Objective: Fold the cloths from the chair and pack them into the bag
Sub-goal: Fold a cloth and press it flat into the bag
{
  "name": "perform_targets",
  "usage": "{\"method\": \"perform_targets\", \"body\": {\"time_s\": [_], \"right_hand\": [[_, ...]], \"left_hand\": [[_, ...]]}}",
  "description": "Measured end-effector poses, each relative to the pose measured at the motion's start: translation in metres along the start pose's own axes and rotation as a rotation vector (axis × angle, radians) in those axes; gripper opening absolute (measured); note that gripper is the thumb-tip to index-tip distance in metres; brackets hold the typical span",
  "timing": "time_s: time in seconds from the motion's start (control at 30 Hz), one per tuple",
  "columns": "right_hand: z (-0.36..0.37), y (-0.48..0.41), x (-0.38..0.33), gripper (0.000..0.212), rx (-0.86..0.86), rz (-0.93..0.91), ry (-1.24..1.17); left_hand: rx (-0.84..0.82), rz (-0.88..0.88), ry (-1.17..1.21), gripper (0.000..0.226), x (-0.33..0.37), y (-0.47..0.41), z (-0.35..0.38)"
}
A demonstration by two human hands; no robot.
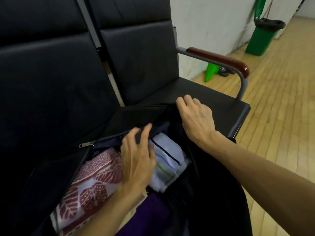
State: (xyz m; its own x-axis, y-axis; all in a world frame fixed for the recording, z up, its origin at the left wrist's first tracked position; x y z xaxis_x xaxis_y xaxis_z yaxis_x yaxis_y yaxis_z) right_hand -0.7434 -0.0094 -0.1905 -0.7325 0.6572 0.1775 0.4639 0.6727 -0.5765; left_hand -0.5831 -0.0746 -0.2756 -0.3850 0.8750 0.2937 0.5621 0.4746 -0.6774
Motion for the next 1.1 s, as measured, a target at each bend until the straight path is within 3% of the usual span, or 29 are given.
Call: {"method": "perform_targets", "body": {"time_s": [0.13,0.17,0.27,0.33,0.4,0.5,0.57,0.63,0.7,0.77,0.83,0.93,0.97,1.0,1.1], "right_hand": [[0.000,0.029,-0.032,0.007,0.216,-0.275,-0.032],[0.009,0.043,-0.044,0.003,0.190,-0.397,-0.061],[0.051,0.063,-0.052,0.027,-0.029,-0.588,0.010],[0.069,0.041,-0.032,0.045,-0.167,-0.536,0.210],[0.089,0.017,-0.008,0.049,-0.308,-0.550,0.386],[0.113,0.007,0.006,0.054,-0.618,-0.614,0.362],[0.131,0.009,0.005,0.055,-0.727,-0.547,0.247],[0.137,0.006,-0.002,0.053,-0.753,-0.371,0.006],[0.126,0.010,-0.016,0.043,-0.628,-0.312,-0.223],[0.117,0.029,-0.033,0.042,-0.474,-0.416,-0.271],[0.121,0.057,-0.041,0.053,-0.503,-0.515,-0.124],[0.135,0.063,-0.033,0.081,-0.698,-0.459,0.081],[0.138,0.059,-0.029,0.089,-0.791,-0.413,0.107],[0.139,0.056,-0.028,0.091,-0.890,-0.386,0.148],[0.124,0.046,-0.040,0.083,-0.938,-0.402,0.176]], "left_hand": [[-0.277,0.276,-0.201,0.092,-0.049,-0.036,0.029],[-0.332,0.333,-0.268,0.093,-0.061,-0.042,0.037],[-0.342,0.527,-0.399,0.072,-0.081,-0.055,0.050],[-0.307,0.618,-0.416,0.056,-0.086,-0.061,0.056],[-0.325,0.646,-0.430,0.056,-0.093,-0.071,0.068],[-0.516,0.593,-0.421,0.076,-0.110,-0.075,0.099],[-0.634,0.581,-0.341,0.079,-0.116,-0.069,0.117],[-0.755,0.502,-0.315,0.065,-0.123,-0.066,0.128],[-0.817,0.318,-0.148,0.054,-0.123,-0.066,0.120],[-0.572,0.414,-0.028,0.035,-0.102,-0.063,0.094],[-0.440,0.619,-0.029,0.019,-0.081,-0.047,0.075],[-0.794,0.629,-0.070,0.065,-0.074,-0.017,0.080],[-0.872,0.603,-0.090,0.070,-0.079,-0.014,0.084],[-0.898,0.605,-0.117,0.065,-0.082,-0.014,0.087],[-0.939,0.615,-0.126,0.038,-0.074,-0.014,0.079]]}}
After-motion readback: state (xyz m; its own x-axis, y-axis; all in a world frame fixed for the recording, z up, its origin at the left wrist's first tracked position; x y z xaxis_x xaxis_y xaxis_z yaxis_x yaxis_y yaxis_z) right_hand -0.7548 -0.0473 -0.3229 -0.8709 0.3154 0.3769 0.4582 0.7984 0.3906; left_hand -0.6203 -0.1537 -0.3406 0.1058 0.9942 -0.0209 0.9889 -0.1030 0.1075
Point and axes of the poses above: each hand's wrist, its own y-axis away from the middle knuckle, its own z-axis out of the palm, x = y × z, the point moved 4 cm from there along -y, towards the middle knuckle, and after that the axes turned 10 degrees about z, right-handed, at the moved point
